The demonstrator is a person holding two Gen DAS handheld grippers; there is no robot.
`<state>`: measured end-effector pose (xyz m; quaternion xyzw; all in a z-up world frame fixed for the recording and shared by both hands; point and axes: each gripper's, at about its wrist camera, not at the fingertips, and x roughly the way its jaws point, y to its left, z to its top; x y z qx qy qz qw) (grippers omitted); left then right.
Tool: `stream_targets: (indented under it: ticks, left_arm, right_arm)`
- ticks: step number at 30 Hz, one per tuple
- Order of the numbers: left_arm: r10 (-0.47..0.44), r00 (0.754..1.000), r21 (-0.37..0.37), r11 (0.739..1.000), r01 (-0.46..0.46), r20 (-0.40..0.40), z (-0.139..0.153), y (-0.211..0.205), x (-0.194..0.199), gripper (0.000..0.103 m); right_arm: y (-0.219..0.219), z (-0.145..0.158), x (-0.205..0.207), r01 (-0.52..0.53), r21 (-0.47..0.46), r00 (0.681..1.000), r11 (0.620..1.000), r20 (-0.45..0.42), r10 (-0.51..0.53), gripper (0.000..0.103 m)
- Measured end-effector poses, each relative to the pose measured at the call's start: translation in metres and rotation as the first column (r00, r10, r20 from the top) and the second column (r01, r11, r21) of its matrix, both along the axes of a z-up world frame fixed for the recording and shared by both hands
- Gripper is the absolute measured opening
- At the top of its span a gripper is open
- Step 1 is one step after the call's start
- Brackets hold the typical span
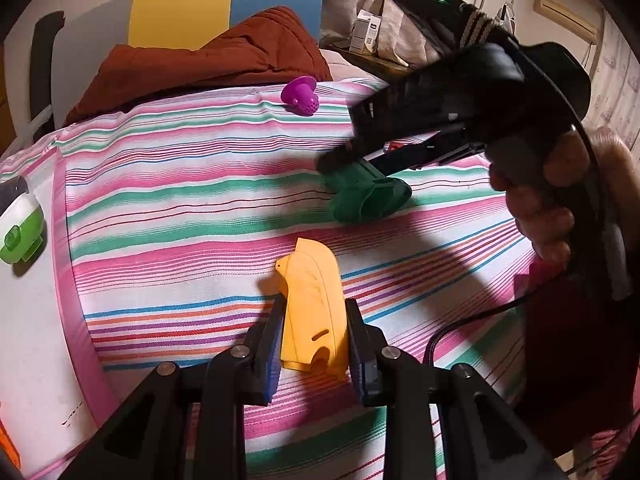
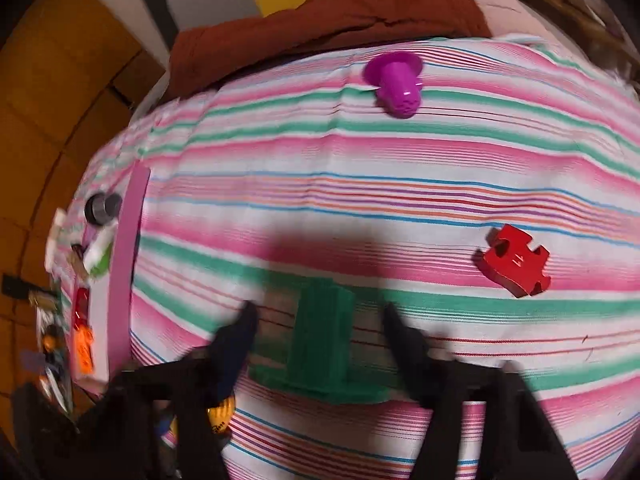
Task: Organize rigid objects
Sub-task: 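Carry the yellow-orange piece into the tray with the left tool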
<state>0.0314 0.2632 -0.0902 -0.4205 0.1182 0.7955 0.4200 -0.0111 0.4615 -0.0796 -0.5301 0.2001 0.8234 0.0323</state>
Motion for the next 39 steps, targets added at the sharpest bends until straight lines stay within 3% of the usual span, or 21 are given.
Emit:
stream_targets:
  ticks: [2, 4, 10, 19, 22, 31, 34, 39]
  left_arm:
    - [0.001, 1.000, -0.005, 1.000, -0.001, -0.002, -0.001, 0.004, -0.001, 0.027]
    - [0.001, 1.000, -0.005, 1.000, -0.001, 0.002, 0.000, 0.004, -0.002, 0.027]
    - [-0.006, 0.998, 0.024, 1.000, 0.004, 0.063, 0.000, 0.001, -0.010, 0.027]
    - [-0.004, 0.999, 0.015, 1.000, 0.003, 0.049, 0.001, 0.004, -0.011, 0.027]
    - [0.008, 1.000, -0.009, 1.000, -0.007, 0.024, 0.004, 0.005, -0.009, 0.027]
    - [0.006, 1.000, 0.009, 1.000, -0.006, -0.025, 0.032, -0.002, 0.000, 0.027]
    - [0.024, 0.999, 0.052, 0.998, -0.023, -0.024, 0.050, -0.015, -0.003, 0.027]
    - [0.138, 0.990, 0.107, 0.985, -0.134, -0.030, 0.077, -0.058, -0.026, 0.027]
  right_arm:
    - [-0.011, -0.010, -0.005, -0.053, 0.053, 0.997, 0.997, 0.057, 0.050, 0.031]
    - [-0.021, -0.011, -0.006, -0.093, 0.108, 0.994, 0.990, 0.059, 0.087, 0.031]
    - [-0.012, -0.015, -0.008, -0.063, 0.044, 0.996, 0.997, 0.060, 0.061, 0.031]
    - [-0.019, -0.016, -0.003, -0.098, 0.098, 0.994, 0.990, 0.049, 0.094, 0.031]
    - [-0.028, -0.015, -0.004, -0.136, 0.163, 0.990, 0.977, 0.052, 0.129, 0.031]
    - [-0.038, -0.014, -0.007, -0.161, 0.228, 0.987, 0.960, 0.043, 0.155, 0.031]
    - [-0.043, -0.013, -0.006, -0.176, 0.260, 0.984, 0.949, 0.036, 0.173, 0.031]
    - [-0.043, -0.012, -0.004, -0.177, 0.267, 0.984, 0.947, 0.033, 0.175, 0.031]
